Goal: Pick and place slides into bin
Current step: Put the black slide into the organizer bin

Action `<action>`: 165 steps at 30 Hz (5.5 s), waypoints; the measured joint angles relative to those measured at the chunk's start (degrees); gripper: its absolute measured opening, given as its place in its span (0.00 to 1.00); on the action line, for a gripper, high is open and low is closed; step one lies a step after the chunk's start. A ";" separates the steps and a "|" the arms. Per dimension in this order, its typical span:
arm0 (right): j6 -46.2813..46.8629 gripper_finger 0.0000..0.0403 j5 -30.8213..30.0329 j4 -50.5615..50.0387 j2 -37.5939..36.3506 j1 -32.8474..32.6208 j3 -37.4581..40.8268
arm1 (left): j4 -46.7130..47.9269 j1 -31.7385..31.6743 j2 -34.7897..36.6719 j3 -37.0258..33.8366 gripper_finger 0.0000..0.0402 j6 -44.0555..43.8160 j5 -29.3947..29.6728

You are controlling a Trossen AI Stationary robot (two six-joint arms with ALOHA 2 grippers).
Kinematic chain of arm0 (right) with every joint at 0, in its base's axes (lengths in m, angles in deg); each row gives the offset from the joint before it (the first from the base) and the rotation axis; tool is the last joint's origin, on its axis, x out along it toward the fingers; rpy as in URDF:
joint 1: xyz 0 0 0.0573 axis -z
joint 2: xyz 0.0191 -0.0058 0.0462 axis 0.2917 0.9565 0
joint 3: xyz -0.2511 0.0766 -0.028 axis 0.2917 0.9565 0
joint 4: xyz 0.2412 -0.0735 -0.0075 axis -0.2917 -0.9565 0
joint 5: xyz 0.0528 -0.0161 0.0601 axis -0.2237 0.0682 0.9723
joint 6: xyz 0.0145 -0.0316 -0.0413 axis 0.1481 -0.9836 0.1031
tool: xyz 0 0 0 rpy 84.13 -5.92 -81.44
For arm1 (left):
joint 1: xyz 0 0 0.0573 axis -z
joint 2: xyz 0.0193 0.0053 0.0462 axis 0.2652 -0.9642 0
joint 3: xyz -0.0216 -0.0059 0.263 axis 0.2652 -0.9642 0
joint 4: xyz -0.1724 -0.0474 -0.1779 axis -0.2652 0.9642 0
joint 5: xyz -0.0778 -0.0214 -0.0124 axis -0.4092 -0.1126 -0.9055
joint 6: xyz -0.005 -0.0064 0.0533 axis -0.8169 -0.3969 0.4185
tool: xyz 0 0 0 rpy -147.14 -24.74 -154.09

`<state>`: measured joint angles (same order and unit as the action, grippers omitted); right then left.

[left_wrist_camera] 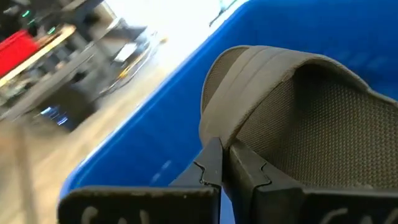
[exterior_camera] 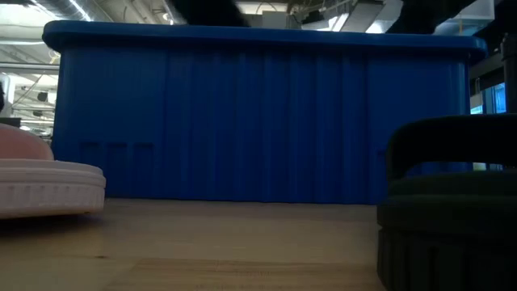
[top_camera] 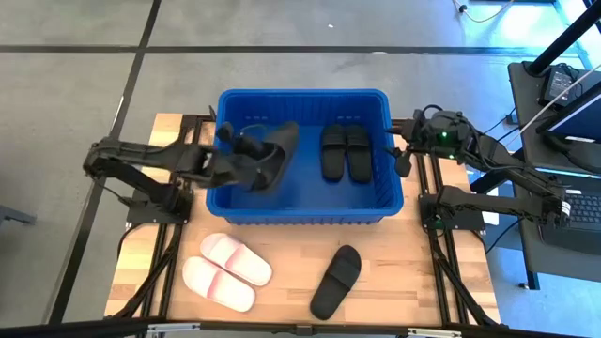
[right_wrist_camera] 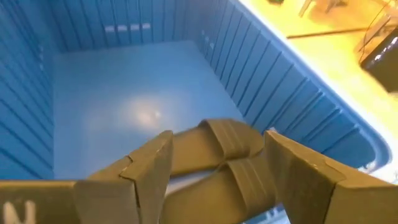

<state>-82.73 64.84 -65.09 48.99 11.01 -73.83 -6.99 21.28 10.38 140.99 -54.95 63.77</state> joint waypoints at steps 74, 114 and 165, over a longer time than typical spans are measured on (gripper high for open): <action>9.25 0.62 -6.58 10.22 5.01 0.01 0.00 | -25.38 -36.01 -7.89 -29.77 0.13 28.11 -12.47; 8.83 0.62 -6.54 10.17 5.01 0.00 0.00 | -24.37 -35.89 -8.58 -29.73 0.40 21.99 -25.30; 4.22 0.62 -6.48 10.15 4.96 0.00 0.02 | -27.51 9.86 -9.26 4.50 0.46 27.01 -42.47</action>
<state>-78.51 58.36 -54.94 53.95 11.01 -73.81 -34.50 31.14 1.12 145.50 -27.94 21.30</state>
